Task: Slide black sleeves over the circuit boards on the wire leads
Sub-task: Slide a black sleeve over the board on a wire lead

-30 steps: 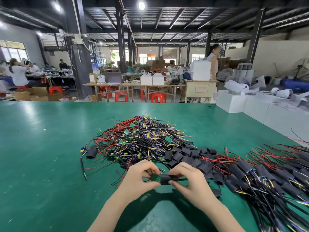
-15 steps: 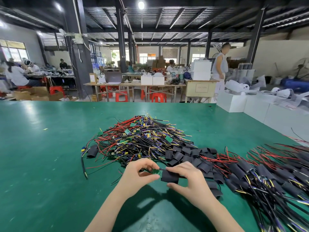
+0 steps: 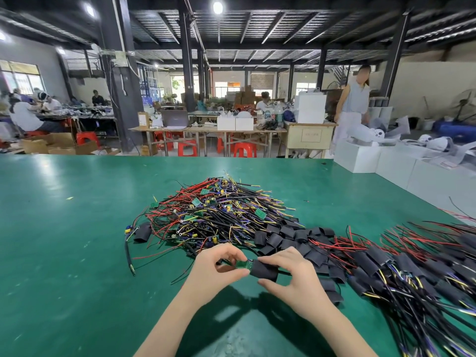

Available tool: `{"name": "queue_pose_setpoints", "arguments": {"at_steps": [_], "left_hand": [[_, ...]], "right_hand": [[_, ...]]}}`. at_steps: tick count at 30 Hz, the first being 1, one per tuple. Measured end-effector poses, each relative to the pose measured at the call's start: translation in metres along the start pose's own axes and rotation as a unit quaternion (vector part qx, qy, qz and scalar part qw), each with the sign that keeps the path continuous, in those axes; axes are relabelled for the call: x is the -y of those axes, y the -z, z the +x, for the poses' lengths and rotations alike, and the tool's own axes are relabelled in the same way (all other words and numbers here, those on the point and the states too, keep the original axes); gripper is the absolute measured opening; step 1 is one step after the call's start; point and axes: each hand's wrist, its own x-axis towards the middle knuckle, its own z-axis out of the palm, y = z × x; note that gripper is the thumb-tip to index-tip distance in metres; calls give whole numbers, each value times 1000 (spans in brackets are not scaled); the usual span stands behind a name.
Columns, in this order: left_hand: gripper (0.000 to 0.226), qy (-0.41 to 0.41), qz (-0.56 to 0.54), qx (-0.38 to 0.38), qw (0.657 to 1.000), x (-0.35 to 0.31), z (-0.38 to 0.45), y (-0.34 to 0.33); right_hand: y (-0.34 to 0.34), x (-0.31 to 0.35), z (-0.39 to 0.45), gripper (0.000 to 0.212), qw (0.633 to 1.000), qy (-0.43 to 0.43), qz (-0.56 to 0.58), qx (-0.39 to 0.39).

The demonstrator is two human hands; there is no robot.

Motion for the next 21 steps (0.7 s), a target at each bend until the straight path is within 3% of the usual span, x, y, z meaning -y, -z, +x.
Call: {"name": "queue_pose_setpoints", "arguments": {"at_steps": [10,21], "left_hand": [[29,25,-9,23,999,2,1,4],[27,31,-66,6,997,0,-1,-2]], "right_hand": [[-3,3,2,39,980,126,-149,-46],[1,6,0,34,993,68,-100,3]]}}
